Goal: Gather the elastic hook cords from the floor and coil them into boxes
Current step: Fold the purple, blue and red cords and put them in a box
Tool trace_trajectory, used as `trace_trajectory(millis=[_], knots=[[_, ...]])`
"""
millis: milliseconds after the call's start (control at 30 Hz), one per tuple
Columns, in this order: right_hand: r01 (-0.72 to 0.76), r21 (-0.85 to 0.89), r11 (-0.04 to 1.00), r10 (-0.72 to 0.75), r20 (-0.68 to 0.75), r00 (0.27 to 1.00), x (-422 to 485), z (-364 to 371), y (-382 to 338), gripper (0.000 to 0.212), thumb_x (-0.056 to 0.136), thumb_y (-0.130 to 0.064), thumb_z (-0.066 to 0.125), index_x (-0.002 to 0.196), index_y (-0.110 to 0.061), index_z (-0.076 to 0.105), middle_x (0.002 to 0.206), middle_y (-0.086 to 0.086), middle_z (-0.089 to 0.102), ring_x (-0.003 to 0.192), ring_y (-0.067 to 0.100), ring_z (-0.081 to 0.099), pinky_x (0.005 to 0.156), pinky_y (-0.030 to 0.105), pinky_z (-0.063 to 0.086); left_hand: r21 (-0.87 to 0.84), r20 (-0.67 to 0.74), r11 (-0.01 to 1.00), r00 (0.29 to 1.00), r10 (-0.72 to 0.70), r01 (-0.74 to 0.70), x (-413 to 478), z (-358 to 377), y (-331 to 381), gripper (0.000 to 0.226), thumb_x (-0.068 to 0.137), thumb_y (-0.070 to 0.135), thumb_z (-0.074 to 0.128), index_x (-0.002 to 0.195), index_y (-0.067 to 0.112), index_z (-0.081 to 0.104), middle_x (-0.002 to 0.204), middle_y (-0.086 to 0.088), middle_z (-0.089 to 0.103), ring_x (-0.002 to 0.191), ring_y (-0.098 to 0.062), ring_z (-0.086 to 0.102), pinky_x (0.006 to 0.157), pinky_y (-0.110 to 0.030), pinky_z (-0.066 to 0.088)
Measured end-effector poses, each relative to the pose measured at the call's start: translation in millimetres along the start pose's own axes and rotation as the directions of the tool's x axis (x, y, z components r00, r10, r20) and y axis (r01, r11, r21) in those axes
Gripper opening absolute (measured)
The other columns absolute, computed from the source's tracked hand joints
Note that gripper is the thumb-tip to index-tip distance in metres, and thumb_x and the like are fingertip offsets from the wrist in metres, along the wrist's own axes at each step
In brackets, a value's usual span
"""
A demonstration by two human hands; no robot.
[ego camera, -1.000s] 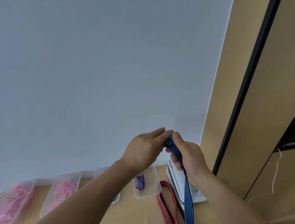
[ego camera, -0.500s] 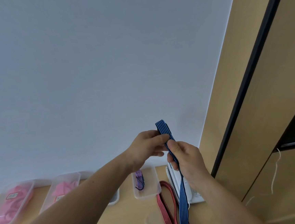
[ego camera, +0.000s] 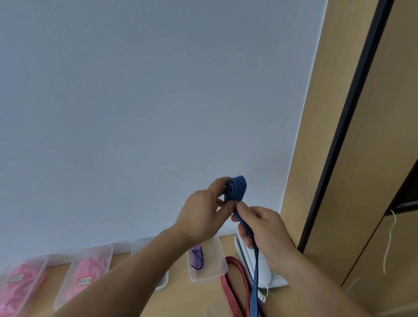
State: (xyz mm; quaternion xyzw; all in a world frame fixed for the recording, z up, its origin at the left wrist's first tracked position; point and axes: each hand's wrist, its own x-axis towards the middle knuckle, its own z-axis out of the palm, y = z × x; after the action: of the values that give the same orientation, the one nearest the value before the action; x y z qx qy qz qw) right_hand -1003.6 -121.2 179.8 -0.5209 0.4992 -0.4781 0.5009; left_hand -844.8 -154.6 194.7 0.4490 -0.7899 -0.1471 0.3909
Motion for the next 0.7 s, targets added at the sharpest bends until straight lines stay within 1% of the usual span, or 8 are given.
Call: trace_trajectory(millis=[100,233,367,433,500,600,633,700], knots=[[0.002,0.052,0.999,-0.004,0.023,1.0,-1,1,-6,0.056,0.092,-0.055,0.052,0.083,-0.003,0.07,0.057,0.006,0.057,0.046,0.017,0.044,0.047,0.023,0.039,0.211,-0.074,0.965,0.982,0.174,-0.155,-3,1,-8,0.035,0.098,0.028,0.058,0.132,0.02,0.052,0.107,0.008,0.072,0.094,-0.014,0.071,0.073,-0.033,0.056],[0.013,0.099,0.995,-0.017,0.041,0.999,0,2,-11,0.078,0.079,-0.074,0.043,0.084,0.0,0.07,0.056,0.007,0.056,0.045,0.016,0.044,0.046,0.023,0.039,0.336,-0.067,0.853,0.893,0.445,-0.4,-2,1,-11,0.047,0.086,0.007,0.069,0.129,0.015,0.05,0.111,-0.002,0.073,0.074,-0.024,0.071,0.055,-0.034,0.058],[0.026,0.117,0.993,-0.028,0.017,0.999,2,3,-11,0.076,0.076,-0.072,0.049,0.083,0.001,0.07,0.055,0.005,0.055,0.045,0.015,0.043,0.044,0.022,0.037,0.393,-0.07,0.818,0.874,0.482,-0.42,2,2,-19,0.051,0.081,-0.003,0.073,0.129,0.008,0.06,0.128,-0.008,0.067,0.085,-0.026,0.073,0.063,-0.033,0.06],[0.038,0.116,0.992,-0.038,-0.003,0.999,3,1,-11,0.072,0.076,-0.07,0.052,0.083,0.0,0.07,0.055,0.004,0.055,0.044,0.014,0.043,0.043,0.021,0.037,0.2,-0.089,0.933,0.942,0.323,-0.3,-1,5,-20,0.055,0.088,0.0,0.066,0.14,0.015,0.053,0.135,0.001,0.062,0.105,-0.018,0.069,0.081,-0.027,0.058],[0.06,0.119,0.991,-0.057,-0.021,0.998,4,-1,-11,0.066,0.079,-0.066,0.053,0.083,-0.003,0.071,0.056,0.003,0.057,0.044,0.013,0.044,0.044,0.021,0.037,-0.18,0.003,0.983,1.0,-0.029,0.029,-2,5,-15,0.062,0.094,0.008,0.057,0.15,0.022,0.037,0.136,0.007,0.058,0.112,-0.009,0.065,0.089,-0.019,0.052],[0.105,0.111,0.988,-0.106,-0.003,0.994,4,-2,-11,0.057,0.082,-0.061,0.055,0.081,-0.006,0.069,0.059,0.003,0.06,0.046,0.012,0.047,0.046,0.021,0.04,-0.57,0.326,0.626,0.846,-0.422,0.532,8,-4,-3,0.058,0.088,0.036,0.056,0.141,0.013,0.049,0.117,-0.002,0.072,0.103,-0.015,0.07,0.093,-0.037,0.055],[0.115,0.093,0.989,-0.117,0.013,0.993,4,-2,-11,0.053,0.082,-0.06,0.055,0.079,-0.008,0.067,0.059,0.002,0.061,0.046,0.012,0.048,0.047,0.02,0.041,-0.588,0.413,0.55,0.805,-0.427,0.593,10,-6,0,0.055,0.086,0.046,0.053,0.128,0.011,0.061,0.108,-0.005,0.075,0.101,-0.019,0.071,0.096,-0.043,0.053],[0.121,0.063,0.991,-0.124,0.04,0.991,3,0,-10,0.047,0.081,-0.057,0.057,0.078,-0.011,0.067,0.06,0.001,0.063,0.047,0.011,0.05,0.048,0.02,0.044,-0.608,0.466,0.537,0.81,-0.356,0.585,11,-8,5,0.052,0.087,0.052,0.052,0.108,0.009,0.07,0.099,-0.007,0.076,0.098,-0.023,0.071,0.099,-0.049,0.049]])
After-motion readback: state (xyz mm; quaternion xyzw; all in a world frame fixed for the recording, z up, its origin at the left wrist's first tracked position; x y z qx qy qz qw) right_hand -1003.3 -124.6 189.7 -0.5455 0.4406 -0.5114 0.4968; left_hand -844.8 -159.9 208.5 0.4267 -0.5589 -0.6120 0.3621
